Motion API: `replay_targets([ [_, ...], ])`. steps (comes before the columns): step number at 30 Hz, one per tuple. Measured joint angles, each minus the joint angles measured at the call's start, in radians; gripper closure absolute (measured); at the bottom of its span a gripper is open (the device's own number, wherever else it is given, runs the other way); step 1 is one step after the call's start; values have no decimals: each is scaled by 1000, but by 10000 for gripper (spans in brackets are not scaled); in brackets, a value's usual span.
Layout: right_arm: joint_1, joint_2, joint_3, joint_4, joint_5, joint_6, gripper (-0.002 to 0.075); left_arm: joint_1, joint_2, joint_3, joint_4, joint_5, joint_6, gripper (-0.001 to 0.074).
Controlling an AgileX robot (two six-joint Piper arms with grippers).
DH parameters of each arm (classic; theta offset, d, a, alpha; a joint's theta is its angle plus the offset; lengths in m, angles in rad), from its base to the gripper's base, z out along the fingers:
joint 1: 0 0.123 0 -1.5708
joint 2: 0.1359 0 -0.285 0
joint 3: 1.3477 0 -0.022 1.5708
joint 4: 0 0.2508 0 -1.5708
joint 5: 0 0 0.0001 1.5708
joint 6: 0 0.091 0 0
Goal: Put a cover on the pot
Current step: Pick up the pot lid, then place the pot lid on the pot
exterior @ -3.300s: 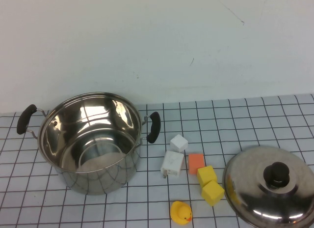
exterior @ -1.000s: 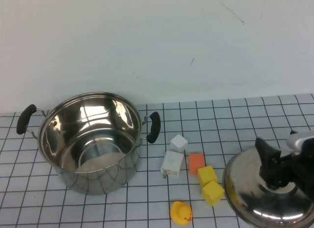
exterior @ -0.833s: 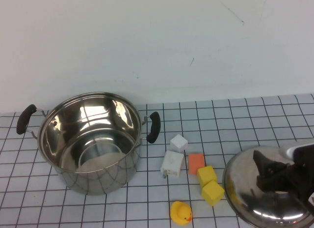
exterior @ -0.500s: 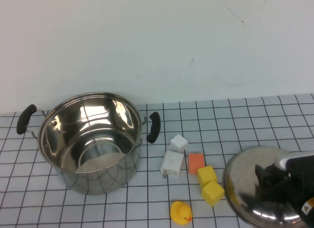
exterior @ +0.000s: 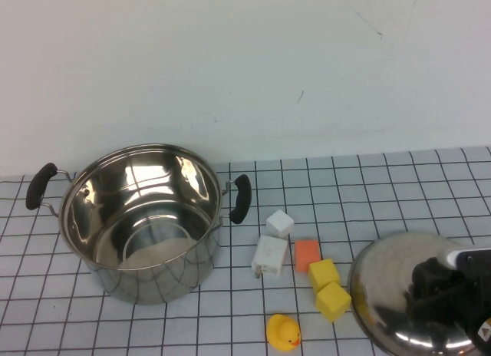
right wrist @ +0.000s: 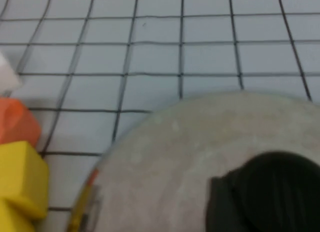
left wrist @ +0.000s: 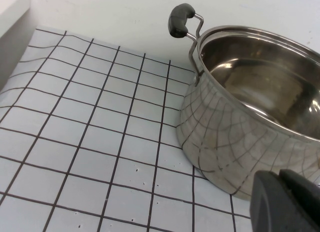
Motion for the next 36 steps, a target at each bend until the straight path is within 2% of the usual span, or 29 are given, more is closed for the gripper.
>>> replay_targets([
  [1, 0, -21, 11, -3, 9, 0, 382, 0, 0, 0, 0, 0, 0, 738],
  [5, 0, -185, 54, -9, 53, -33, 372, 0, 0, 0, 0, 0, 0, 738],
  [10, 0, -513, 39, -52, 94, -115, 372, 0, 0, 0, 0, 0, -2, 738],
  [12, 0, -636, -6, -95, 234, -122, 372, 0, 0, 0, 0, 0, -4, 738],
  [17, 14, -809, -265, -345, 840, -92, 372, 0, 0, 0, 0, 0, -4, 738],
  [19, 47, -802, -391, -419, 1008, -50, 372, 0, 0, 0, 0, 0, -4, 738],
  [23, 142, -711, -607, -458, 1176, -20, 372, 0, 0, 0, 0, 0, -4, 738],
  [30, 306, -373, -961, -458, 1308, -10, 372, 0, 0, 0, 0, 0, -4, 738],
  [36, 396, -110, -1264, -456, 1317, -10, 372, 0, 0, 0, 0, 0, -4, 738],
])
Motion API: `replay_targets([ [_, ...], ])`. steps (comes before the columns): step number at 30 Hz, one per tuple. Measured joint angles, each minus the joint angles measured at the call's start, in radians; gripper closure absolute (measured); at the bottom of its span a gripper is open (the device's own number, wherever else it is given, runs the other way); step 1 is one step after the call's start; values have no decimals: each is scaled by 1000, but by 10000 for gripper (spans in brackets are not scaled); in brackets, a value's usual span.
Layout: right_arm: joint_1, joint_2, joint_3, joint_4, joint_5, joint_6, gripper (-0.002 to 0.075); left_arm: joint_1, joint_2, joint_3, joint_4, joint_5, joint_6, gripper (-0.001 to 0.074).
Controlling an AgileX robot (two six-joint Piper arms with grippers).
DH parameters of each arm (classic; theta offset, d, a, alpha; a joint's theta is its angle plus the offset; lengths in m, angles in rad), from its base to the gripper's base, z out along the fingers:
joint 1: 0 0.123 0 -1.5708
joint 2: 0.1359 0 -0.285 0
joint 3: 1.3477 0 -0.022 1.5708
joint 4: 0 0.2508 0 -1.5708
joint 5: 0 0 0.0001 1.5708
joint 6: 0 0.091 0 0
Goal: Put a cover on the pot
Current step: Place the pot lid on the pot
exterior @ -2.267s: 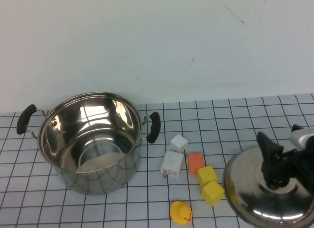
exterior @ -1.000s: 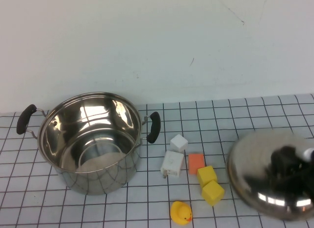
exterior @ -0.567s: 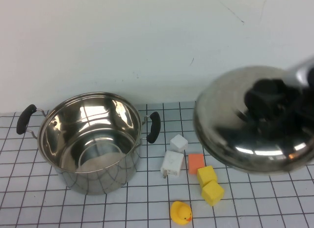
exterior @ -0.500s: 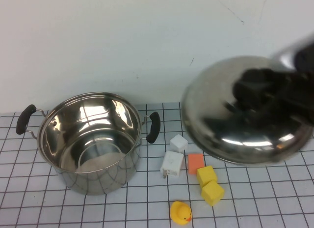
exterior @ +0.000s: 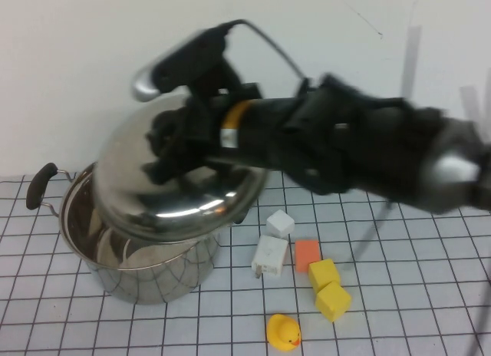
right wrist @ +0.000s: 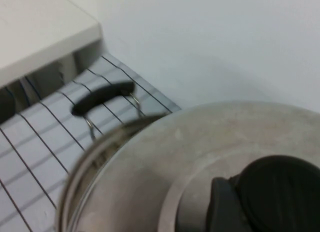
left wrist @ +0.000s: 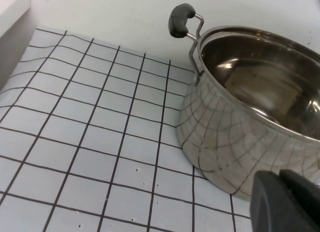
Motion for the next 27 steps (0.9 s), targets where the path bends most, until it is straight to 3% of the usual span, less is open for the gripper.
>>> replay_targets([
  [10, 33, 306, -331, 27, 106, 0, 372, 0, 0, 0, 0, 0, 0, 738],
  [27, 43, 406, -378, 80, 32, 3, 372, 0, 0, 0, 0, 0, 2, 738],
])
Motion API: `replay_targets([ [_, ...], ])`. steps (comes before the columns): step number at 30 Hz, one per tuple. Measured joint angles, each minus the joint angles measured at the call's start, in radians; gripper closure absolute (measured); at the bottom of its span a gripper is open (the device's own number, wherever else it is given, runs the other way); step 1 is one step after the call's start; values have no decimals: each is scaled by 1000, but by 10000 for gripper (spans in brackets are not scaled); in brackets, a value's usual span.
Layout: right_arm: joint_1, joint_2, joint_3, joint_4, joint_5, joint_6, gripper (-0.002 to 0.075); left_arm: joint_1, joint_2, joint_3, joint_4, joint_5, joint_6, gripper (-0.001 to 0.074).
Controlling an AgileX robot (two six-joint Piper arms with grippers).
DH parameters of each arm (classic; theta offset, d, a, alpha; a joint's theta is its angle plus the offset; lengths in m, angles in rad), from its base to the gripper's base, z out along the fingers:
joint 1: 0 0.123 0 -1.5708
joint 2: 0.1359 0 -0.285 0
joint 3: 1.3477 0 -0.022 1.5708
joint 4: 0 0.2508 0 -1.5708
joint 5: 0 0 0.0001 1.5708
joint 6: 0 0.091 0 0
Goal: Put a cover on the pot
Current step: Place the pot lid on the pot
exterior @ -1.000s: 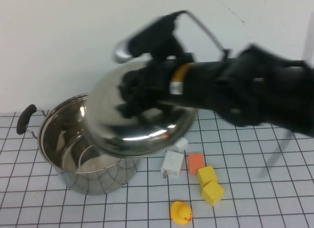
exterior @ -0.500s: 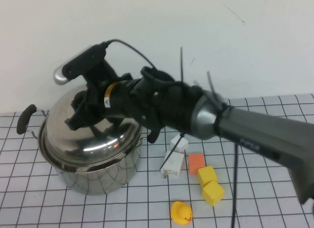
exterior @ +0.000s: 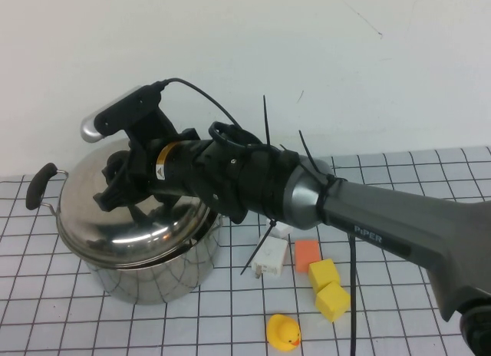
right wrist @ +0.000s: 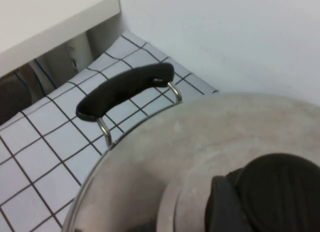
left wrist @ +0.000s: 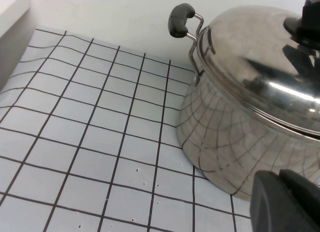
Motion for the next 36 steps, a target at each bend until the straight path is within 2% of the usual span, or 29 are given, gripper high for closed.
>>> replay_targets([
  [27, -16, 0, -4, 21, 47, 4, 372, 0, 0, 0, 0, 0, 2, 738],
  [36, -18, 0, -4, 31, 1, 4, 294, 0, 0, 0, 0, 0, 2, 738],
])
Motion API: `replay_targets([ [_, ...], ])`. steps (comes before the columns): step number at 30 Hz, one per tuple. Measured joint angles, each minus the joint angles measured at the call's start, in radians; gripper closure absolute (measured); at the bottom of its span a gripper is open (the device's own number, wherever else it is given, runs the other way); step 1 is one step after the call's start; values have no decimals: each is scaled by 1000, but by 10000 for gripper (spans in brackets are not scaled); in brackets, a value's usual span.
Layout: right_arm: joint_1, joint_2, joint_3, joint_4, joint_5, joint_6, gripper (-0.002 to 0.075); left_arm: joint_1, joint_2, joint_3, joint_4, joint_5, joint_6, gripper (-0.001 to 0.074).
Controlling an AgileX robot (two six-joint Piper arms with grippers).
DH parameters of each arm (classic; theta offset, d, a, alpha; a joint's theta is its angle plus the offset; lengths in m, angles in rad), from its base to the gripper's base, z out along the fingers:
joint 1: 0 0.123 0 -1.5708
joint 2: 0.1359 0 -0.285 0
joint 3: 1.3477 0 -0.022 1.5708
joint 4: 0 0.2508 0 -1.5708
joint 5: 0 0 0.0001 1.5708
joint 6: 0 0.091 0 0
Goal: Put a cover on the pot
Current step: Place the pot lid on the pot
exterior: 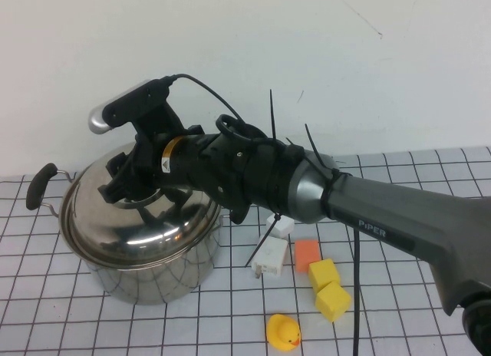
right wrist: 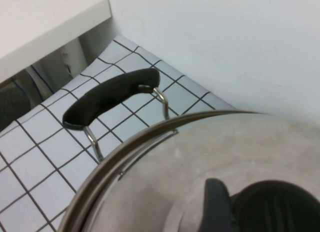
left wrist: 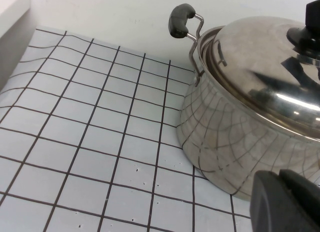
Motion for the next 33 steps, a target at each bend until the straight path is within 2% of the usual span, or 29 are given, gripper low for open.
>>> replay_targets([
  [18, 0, 0, 0, 47, 39, 0, 290, 0, 0, 0, 0, 0, -4, 738],
  [20, 0, 0, 0, 46, 43, 0, 309, 0, 0, 0, 0, 0, -4, 738],
  [23, 0, 0, 0, 46, 47, 0, 375, 0, 0, 0, 0, 0, -4, 738],
  [33, 0, 0, 0, 52, 14, -5, 373, 0, 0, 0, 0, 0, -4, 738],
])
